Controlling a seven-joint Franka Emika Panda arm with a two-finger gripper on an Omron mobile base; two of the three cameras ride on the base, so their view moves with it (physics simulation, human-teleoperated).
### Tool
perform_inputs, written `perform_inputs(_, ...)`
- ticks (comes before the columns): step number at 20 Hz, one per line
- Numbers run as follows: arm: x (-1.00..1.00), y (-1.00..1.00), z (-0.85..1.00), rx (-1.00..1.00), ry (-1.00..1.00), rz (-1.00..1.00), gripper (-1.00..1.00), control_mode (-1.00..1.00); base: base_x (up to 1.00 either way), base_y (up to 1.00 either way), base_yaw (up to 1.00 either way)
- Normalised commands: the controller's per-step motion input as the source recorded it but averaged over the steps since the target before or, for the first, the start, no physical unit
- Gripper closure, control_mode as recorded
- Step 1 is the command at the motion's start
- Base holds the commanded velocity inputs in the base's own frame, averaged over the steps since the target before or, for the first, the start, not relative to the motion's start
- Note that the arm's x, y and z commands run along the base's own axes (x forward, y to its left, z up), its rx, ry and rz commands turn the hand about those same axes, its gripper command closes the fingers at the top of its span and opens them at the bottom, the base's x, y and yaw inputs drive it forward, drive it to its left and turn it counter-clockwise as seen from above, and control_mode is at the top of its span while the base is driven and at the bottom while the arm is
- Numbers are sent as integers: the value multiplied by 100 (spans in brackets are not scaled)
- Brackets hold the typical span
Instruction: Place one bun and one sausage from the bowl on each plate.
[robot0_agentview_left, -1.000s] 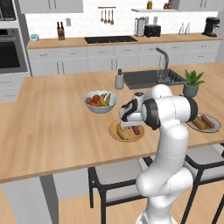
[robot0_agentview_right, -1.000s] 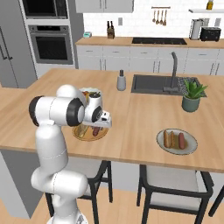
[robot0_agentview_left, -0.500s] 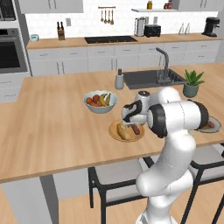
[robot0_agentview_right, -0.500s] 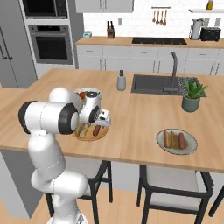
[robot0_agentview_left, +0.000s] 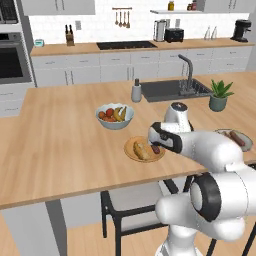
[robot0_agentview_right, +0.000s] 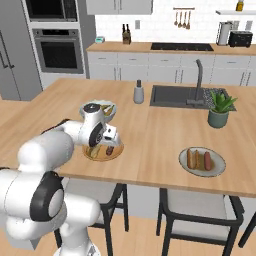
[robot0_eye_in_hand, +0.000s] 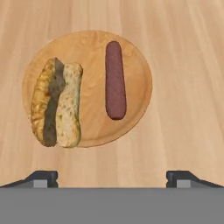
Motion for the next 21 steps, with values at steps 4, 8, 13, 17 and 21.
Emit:
perform_inputs(4, -100, 0, 68, 0, 0, -1, -100, -100, 0, 0, 0)
perform_inputs(8, -90, 0, 64, 0, -4, 0, -100, -100, 0, 0, 0)
perform_inputs(13, -33, 2, 73, 0, -10, 0, -100, -100, 0, 0, 0)
perform_inputs(17, -48, 9, 75, 0, -6, 0, -100, -100, 0, 0, 0)
perform_inputs(21, -58, 15, 69, 0, -7, 0, -100, -100, 0, 0, 0)
